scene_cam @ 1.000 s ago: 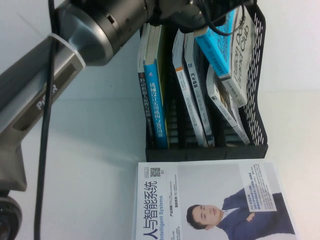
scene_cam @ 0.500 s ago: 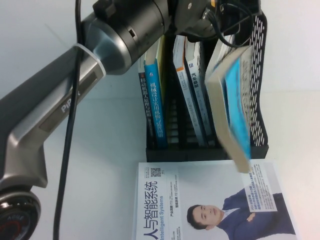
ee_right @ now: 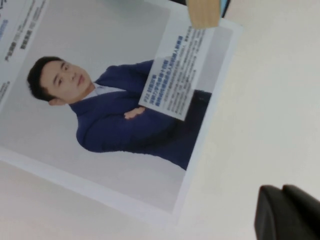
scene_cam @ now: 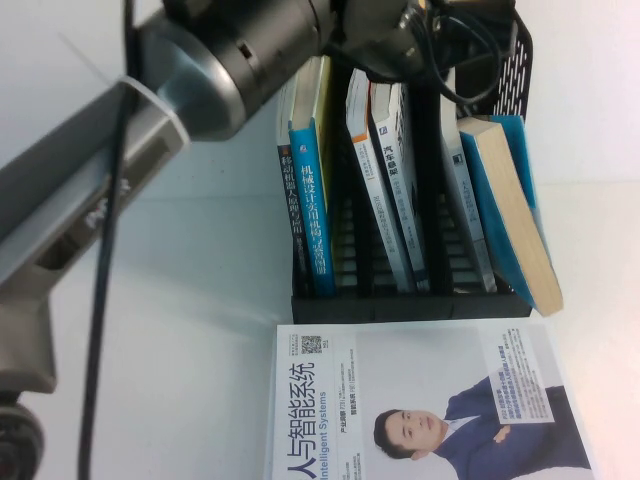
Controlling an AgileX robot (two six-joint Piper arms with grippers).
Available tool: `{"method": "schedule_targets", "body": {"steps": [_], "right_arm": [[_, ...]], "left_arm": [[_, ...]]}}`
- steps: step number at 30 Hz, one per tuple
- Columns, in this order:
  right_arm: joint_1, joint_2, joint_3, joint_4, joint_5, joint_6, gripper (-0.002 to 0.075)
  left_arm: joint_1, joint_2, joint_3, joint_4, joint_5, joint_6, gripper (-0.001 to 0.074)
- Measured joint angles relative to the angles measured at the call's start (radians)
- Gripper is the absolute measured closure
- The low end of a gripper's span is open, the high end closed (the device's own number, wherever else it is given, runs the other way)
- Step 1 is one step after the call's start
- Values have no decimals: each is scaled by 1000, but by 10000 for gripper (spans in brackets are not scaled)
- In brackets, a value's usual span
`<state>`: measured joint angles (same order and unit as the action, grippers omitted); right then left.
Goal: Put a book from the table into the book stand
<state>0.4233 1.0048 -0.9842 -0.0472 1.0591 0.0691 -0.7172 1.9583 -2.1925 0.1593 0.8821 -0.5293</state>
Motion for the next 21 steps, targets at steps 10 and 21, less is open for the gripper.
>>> {"method": "schedule_targets", "body": {"steps": [10, 21], "right_arm": [[2, 4, 326, 178, -478, -271, 729], [2, 130, 461, 213, -823, -340, 729]], "left_arm": [[0, -181, 16, 87, 182, 116, 732], [2, -583, 560, 191, 93, -42, 736]]}}
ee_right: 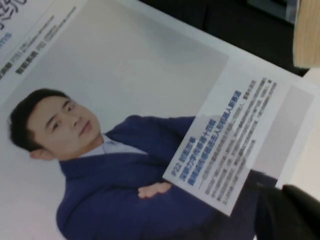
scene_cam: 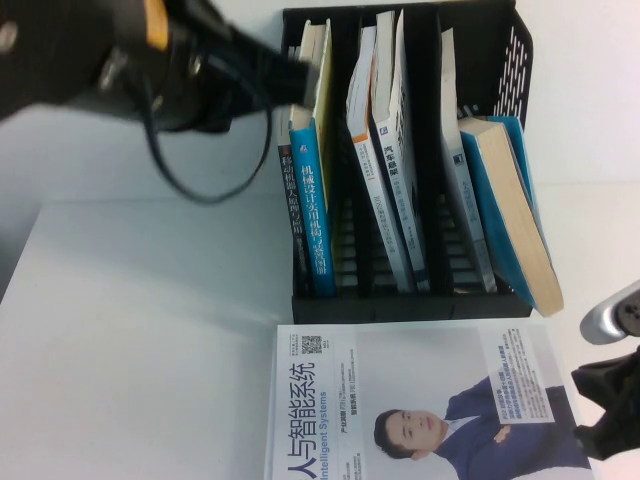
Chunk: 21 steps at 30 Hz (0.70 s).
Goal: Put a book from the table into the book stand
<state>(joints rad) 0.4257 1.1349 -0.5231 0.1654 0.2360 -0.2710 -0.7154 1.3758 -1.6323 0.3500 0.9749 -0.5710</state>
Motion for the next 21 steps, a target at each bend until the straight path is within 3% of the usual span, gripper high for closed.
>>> {"method": "schedule_targets", "body": {"steps": [9, 15, 21], "right_arm": [[0, 136, 1, 18, -315, -36, 729], [0, 138, -94, 32, -431, -120, 729], [0, 132, -248, 39, -329, -140, 727]], "left_arm": [[0, -312, 596, 12, -146, -192, 736], [1, -430, 740, 37, -164, -264, 736], [1, -448, 747, 91, -164, -298, 737]]}}
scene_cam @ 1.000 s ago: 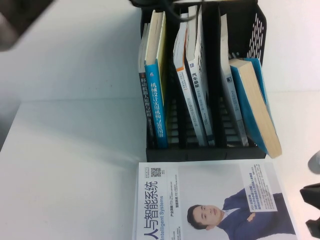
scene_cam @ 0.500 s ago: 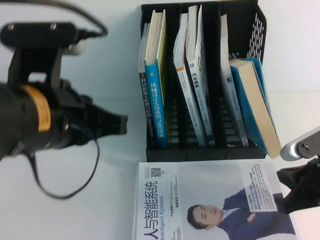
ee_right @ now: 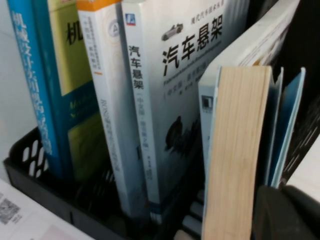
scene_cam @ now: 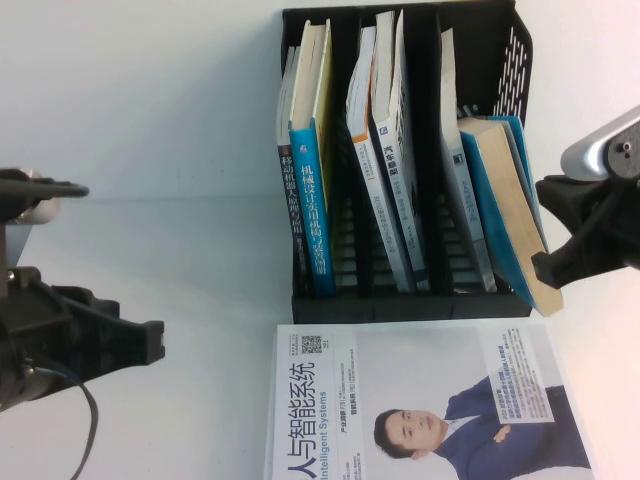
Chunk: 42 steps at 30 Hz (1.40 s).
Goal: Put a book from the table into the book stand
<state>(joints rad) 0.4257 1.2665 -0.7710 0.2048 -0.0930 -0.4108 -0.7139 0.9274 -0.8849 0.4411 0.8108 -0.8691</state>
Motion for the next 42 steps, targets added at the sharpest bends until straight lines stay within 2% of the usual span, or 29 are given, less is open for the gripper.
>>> {"method": "schedule_targets", "body": {"steps": [2, 4, 8, 9, 11, 14, 21, 22, 24, 26, 27, 32, 38, 42], "right_arm": [[0, -11, -21, 5, 67, 22, 696], [0, -15, -41, 27, 136, 70, 606], [0, -14, -77, 47, 298, 116, 249], [0, -11, -79, 48, 315, 119, 199], [0, 11, -79, 46, 345, 121, 132], [0, 62, -79, 22, 350, 123, 99], [0, 224, -108, -4, 305, 123, 101], [0, 244, -119, -8, 305, 123, 130], [0, 267, -146, -11, 320, 129, 241], [0, 274, -187, -13, 360, 142, 440], [0, 274, -211, -21, 379, 144, 459], [-8, 277, -397, -93, 520, 158, 484], [-53, 349, -656, -117, 671, 347, 515], [-82, 452, -790, -112, 760, 403, 515]], "left_arm": [[0, 0, 0, 2, 7, -6, 737], [0, 0, 0, 2, 15, -9, 737], [0, 0, 0, 2, 19, -17, 737], [0, 0, 0, 2, 19, -17, 737], [0, 0, 0, 2, 19, -17, 737], [0, 0, 0, 2, 19, -17, 737], [0, 0, 0, -19, 19, -17, 737], [0, 0, 0, -19, 19, -17, 737], [0, 0, 0, -19, 19, -17, 737], [0, 0, 0, -19, 19, -17, 737], [0, 0, 2, -19, 19, -17, 737], [0, 0, 4, -19, 19, -20, 737], [0, 0, 5, -19, 19, -20, 737], [0, 0, 6, -19, 19, -20, 737]]}}
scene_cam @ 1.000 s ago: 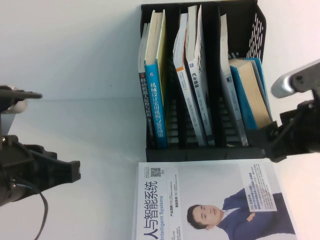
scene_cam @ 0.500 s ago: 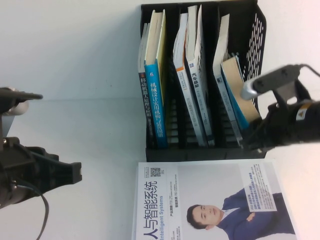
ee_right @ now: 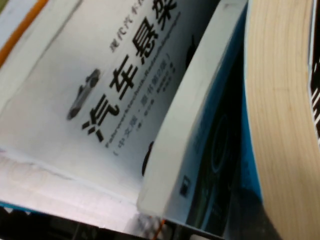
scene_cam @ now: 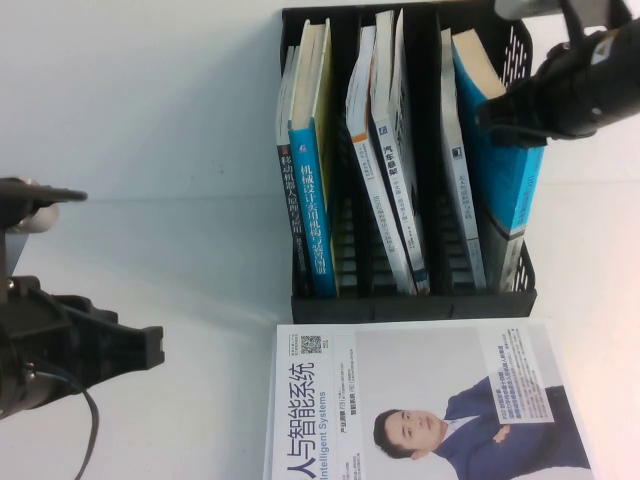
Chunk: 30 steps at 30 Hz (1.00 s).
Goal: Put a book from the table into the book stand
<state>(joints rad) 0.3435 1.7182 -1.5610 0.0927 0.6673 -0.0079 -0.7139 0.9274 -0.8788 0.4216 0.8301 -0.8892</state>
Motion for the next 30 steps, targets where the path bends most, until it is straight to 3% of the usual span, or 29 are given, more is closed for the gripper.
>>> {"method": "schedule_targets", "body": {"steps": [9, 14, 16, 19, 24, 26, 30], "right_arm": [[-8, 117, -125, -6, 93, -4, 504], [-8, 63, -134, -1, 74, -36, 242], [-8, 25, -136, -1, 87, -51, 202], [-8, -43, -136, -8, 153, -66, 270], [-8, -151, -136, -8, 323, -114, 627], [-8, -192, -136, 17, 378, -153, 683], [-8, -297, -103, 71, 431, -199, 716]], "left_arm": [[0, -2, 0, 8, 0, 0, 737], [0, -2, 0, 8, 0, 0, 737], [0, -2, 0, 8, 0, 2, 737], [0, -2, 2, 12, -17, 18, 737], [0, -22, 66, 19, -184, 46, 737], [0, -41, 118, 21, -273, 44, 737], [0, -71, 227, 15, -428, 6, 737]]}}
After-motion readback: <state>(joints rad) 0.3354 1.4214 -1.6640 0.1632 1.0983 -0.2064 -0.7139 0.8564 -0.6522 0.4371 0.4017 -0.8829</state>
